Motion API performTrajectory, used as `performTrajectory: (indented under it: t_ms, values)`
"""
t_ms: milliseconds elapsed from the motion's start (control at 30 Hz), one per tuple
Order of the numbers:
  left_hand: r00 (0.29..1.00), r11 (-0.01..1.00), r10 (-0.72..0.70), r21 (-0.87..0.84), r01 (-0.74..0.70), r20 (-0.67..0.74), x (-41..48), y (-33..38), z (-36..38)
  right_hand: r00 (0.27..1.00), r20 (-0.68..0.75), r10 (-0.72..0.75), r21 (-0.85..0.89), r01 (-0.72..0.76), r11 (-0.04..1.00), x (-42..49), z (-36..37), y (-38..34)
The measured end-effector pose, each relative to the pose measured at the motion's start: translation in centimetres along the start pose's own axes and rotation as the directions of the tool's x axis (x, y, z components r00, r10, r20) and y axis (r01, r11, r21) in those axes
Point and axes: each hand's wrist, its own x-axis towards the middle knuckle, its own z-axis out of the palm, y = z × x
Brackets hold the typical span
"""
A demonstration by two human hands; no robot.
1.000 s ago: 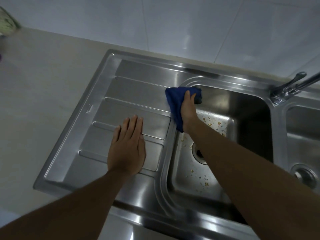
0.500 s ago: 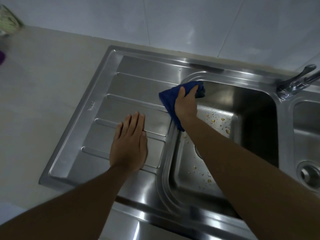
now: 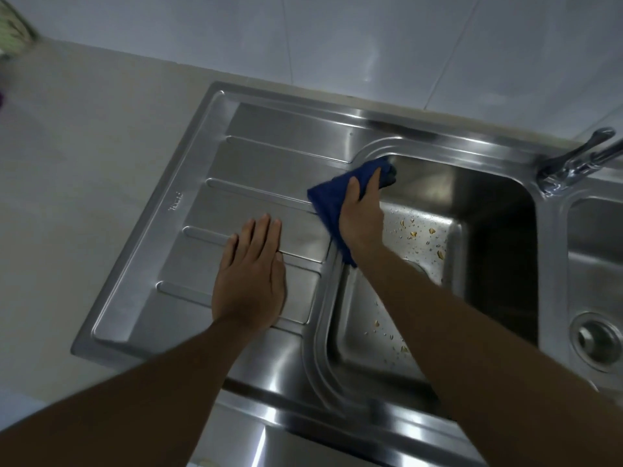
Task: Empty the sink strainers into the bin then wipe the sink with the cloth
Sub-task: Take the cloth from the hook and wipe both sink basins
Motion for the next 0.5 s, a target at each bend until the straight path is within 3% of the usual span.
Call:
performTrajectory:
  t_ms: [133,267,367,500]
  values:
    - [1.000,1.000,0.003,0.027,-0.003,0.009,0.0,-0.2,0.2,0.997,0.041,-0.058,-0.062,0.060,0.996,-6.9,-0.1,3.7]
    - [1.000,1.000,0.005,-0.010,-0.005,-0.005,-0.1,0.0,0.1,0.994,0.107,0.021,0.048,-0.026,0.998,-3.1,-0.5,2.0]
    - [1.000,1.000,0.001,-0.019,-0.001,-0.014,-0.1,-0.1,0.1,0.993,0.115,-0.006,0.093,-0.005,0.996,-1.8,-0.8,1.1]
    - [1.000,0.997,0.006,-0.082,-0.008,-0.030,-0.2,0.1,-0.3,0.982,0.178,-0.054,-0.031,0.060,0.998,-6.9,-1.1,4.7]
